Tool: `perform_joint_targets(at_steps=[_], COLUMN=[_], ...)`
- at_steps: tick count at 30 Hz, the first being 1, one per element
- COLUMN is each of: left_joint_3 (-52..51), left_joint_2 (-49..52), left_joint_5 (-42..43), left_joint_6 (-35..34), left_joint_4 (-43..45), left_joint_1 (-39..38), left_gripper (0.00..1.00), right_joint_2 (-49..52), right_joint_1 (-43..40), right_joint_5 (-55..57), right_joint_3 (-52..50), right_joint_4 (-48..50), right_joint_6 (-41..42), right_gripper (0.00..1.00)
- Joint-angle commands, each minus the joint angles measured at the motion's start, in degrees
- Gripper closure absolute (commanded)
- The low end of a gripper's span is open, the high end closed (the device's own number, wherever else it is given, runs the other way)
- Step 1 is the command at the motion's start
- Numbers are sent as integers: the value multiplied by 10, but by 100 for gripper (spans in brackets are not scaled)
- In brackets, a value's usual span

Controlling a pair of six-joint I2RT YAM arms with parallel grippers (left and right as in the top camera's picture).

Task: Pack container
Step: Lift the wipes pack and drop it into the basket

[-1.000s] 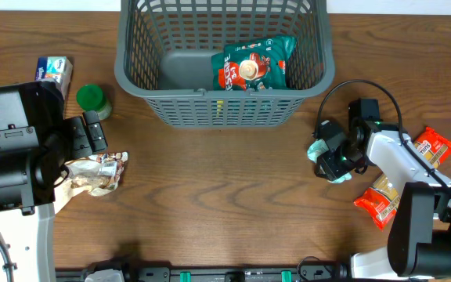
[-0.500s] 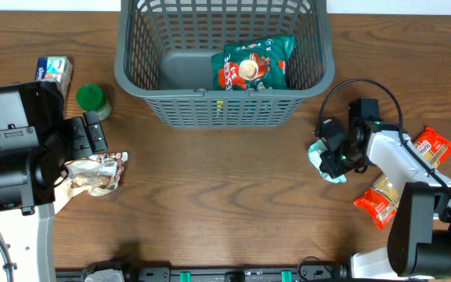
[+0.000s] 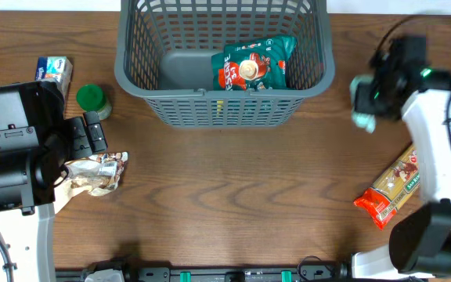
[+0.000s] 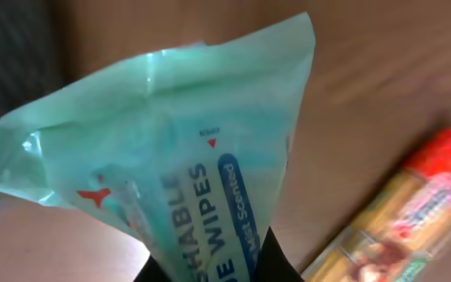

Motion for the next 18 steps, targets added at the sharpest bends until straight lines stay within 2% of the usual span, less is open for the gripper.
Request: perform_joint_targets(at_steps=[1,4,9,12,18], left_joint_3=[10,10,10,10,10], left_joint_2=[1,1,1,1,1], left_joint_5=[-7,-7,-7,-7,-7], left_joint_6=[4,3,4,3,3], left_joint_4=[0,0,0,0,0], left_joint_1=[2,2,2,2,2], left_gripper=[1,1,1,1,1], right_joint_2=[-4,-4,-4,-4,46], right_joint_1=[-2,10,97,176,282], right_joint_5=[25,12,-48,-38,46], right_joint_3=[139,252,385,406,405], right_joint_4=[-25,-31,-28,-13,53], right_joint_6=[81,75,-83,-197,-297], right_gripper=[99,99,99,99,99])
